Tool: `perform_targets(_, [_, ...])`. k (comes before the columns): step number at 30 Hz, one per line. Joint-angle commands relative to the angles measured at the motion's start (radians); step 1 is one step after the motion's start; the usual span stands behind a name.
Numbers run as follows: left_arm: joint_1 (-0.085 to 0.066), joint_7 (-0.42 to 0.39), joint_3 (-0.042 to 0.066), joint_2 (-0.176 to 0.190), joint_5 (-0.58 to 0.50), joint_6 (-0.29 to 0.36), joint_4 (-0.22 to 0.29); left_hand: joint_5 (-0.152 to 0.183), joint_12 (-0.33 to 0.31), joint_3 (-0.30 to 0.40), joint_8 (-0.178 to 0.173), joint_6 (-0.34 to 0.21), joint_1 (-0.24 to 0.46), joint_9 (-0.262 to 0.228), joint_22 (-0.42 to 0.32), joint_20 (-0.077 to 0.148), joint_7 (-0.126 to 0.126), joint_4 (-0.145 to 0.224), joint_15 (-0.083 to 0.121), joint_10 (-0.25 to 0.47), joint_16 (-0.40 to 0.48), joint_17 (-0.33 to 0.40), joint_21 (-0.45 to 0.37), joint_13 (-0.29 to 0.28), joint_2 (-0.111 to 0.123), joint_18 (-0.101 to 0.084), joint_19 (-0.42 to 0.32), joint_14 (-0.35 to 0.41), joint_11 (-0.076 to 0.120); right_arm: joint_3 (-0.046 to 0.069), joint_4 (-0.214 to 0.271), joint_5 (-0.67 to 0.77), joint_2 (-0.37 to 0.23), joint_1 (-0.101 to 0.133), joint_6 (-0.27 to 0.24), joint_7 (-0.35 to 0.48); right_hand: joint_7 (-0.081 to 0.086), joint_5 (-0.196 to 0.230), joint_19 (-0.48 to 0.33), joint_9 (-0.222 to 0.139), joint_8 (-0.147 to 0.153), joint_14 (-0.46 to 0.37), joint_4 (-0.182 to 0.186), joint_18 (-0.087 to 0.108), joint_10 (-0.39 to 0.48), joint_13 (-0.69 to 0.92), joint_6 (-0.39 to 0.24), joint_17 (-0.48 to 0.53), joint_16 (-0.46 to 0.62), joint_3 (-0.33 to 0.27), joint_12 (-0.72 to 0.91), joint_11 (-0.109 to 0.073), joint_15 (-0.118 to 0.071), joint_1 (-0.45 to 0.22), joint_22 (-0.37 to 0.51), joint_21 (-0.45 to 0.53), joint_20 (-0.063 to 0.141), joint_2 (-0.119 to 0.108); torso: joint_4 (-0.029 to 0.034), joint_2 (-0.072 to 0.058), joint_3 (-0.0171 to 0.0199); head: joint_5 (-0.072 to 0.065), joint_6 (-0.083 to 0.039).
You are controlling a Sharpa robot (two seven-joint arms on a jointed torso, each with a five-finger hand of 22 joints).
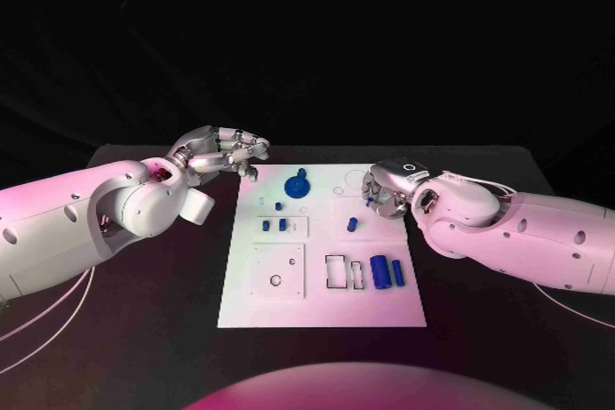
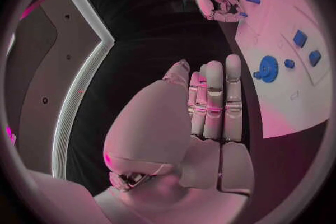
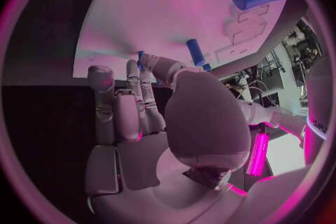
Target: Assemble the parts on the task board
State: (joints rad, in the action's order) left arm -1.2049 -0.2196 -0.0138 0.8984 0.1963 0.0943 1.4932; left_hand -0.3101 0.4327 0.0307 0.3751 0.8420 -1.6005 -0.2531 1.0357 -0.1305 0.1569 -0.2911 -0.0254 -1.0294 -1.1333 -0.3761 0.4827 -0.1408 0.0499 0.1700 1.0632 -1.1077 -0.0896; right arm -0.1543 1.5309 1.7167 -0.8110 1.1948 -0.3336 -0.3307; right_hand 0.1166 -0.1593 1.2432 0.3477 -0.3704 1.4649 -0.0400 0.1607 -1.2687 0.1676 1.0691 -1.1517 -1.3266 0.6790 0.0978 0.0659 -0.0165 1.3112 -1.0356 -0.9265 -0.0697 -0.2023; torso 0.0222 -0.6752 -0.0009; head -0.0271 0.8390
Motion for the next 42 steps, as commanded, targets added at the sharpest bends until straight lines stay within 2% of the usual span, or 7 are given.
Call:
perform_targets(1, [-0.001, 0.003, 0.001, -0.001, 0.006, -0.012, 0.0, -0.003, -0.002, 0.006, 0.001, 0.002, 0.003, 0.001, -0.001, 0.003, 0.001, 0.001, 0.005, -0.006, 0.005, 0.001, -0.007, 0.001, 0.009, 0.011, 0.007, -0.001, 0.0, 0.003, 0.012, 0.021, -0.01, 0.004, -0.054, -0.018, -0.001, -0.003, 0.004, 0.003, -0.005, 0.044, -0.001, -0.015, -0.023, 0.0, 0.007, -0.002, -0.005, 0.001, -0.001, -0.016, -0.007, -0.003, -0.001, -0.003, 0.0, 0.004, 0.0001, 0.0, 0.0005, -0.001, -0.001])
perform_targets(9, [-0.001, 0.004, 0.0, -0.002, 0.004, -0.012, -0.003, -0.006, -0.003, 0.008, 0.001, 0.002, 0.003, 0.001, -0.001, 0.003, 0.001, 0.001, 0.005, -0.006, 0.006, 0.001, -0.008, 0.002, 0.01, 0.011, 0.007, -0.001, -0.001, 0.009, 0.07, -0.003, -0.048, 0.013, -0.078, -0.015, -0.003, -0.001, 0.019, 0.007, -0.007, 0.044, 0.001, -0.022, -0.025, 0.002, 0.008, -0.005, -0.009, 0.001, -0.002, -0.017, -0.008, -0.007, -0.028, -0.035, 0.001, 0.002, -0.0001, 0.0, 0.0001, 0.001, -0.001])
perform_targets(15, [-0.001, 0.007, 0.0, -0.004, 0.004, -0.011, -0.005, -0.01, -0.004, 0.014, 0.002, 0.004, 0.003, 0.001, -0.001, 0.003, 0.001, 0.002, 0.005, -0.006, 0.007, 0.002, -0.009, 0.003, 0.01, 0.01, 0.008, -0.001, -0.001, 0.014, 0.164, -0.023, -0.08, 0.019, -0.085, -0.016, -0.004, 0.006, 0.018, 0.011, -0.008, 0.044, 0.005, -0.021, -0.026, 0.004, 0.007, -0.003, -0.01, 0.001, -0.005, -0.018, -0.008, -0.013, -0.029, -0.034, 0.001, 0.001, -0.0004, 0.0, 0.0003, 0.007, 0.002])
perform_targets(21, [0.0, 0.005, 0.0, -0.009, -0.002, -0.01, -0.008, -0.013, -0.005, 0.017, 0.003, 0.004, 0.002, 0.001, -0.001, 0.003, 0.001, 0.002, 0.005, -0.005, 0.008, 0.002, -0.01, 0.004, 0.01, 0.01, 0.008, -0.001, 0.0, 0.015, 0.241, -0.03, -0.063, 0.019, -0.089, -0.008, -0.005, 0.005, 0.017, 0.012, -0.008, 0.043, 0.005, -0.021, -0.026, 0.004, 0.006, 0.001, -0.008, 0.003, -0.006, -0.018, -0.009, -0.012, -0.029, -0.033, 0.001, 0.001, 0.0013, 0.002, -0.0007, 0.015, 0.001])
perform_targets(24, [0.0, 0.004, 0.0, -0.012, -0.006, -0.011, -0.008, -0.013, -0.005, 0.017, 0.003, 0.004, 0.002, 0.001, -0.001, 0.003, 0.001, 0.002, 0.005, -0.005, 0.008, 0.002, -0.01, 0.004, 0.01, 0.01, 0.008, -0.001, 0.0, 0.014, 0.263, -0.033, -0.039, 0.015, -0.085, -0.002, -0.005, 0.004, 0.017, 0.013, -0.008, 0.043, 0.005, -0.02, -0.026, 0.005, 0.005, 0.002, -0.008, 0.004, -0.006, -0.018, -0.009, -0.012, -0.029, -0.033, 0.001, 0.001, 0.0024, 0.002, -0.0012, 0.028, -0.003])
perform_targets(33, [0.0, 0.0, 0.0, -0.02, -0.021, -0.004, -0.011, -0.013, -0.005, 0.019, 0.003, 0.004, 0.002, 0.001, -0.001, 0.003, 0.001, 0.002, 0.005, -0.006, 0.008, 0.002, -0.011, 0.004, 0.012, 0.01, 0.009, -0.002, -0.001, 0.006, 0.267, -0.045, 0.049, -0.011, -0.051, 0.025, -0.004, 0.001, 0.017, 0.014, -0.008, 0.041, 0.006, -0.02, -0.025, 0.005, 0.003, 0.008, -0.006, 0.005, -0.008, -0.018, -0.009, -0.013, -0.03, -0.033, 0.001, 0.002, 0.0034, 0.001, -0.0046, 0.06, -0.001])
perform_targets(42, [0.0, 0.003, -0.001, -0.023, -0.027, 0.001, -0.011, -0.013, -0.005, 0.019, 0.003, 0.004, 0.003, 0.001, -0.001, 0.003, 0.001, 0.002, 0.005, -0.006, 0.008, 0.002, -0.011, 0.004, 0.012, 0.01, 0.009, -0.002, -0.001, -0.002, 0.225, -0.052, 0.114, -0.053, -0.034, 0.043, -0.004, -0.004, 0.016, 0.017, -0.007, 0.04, 0.005, -0.02, -0.025, 0.006, 0.001, 0.01, -0.005, 0.007, -0.01, -0.018, -0.009, -0.013, -0.03, -0.033, 0.001, 0.002, 0.0012, 0.0, -0.0031, 0.078, 0.002])
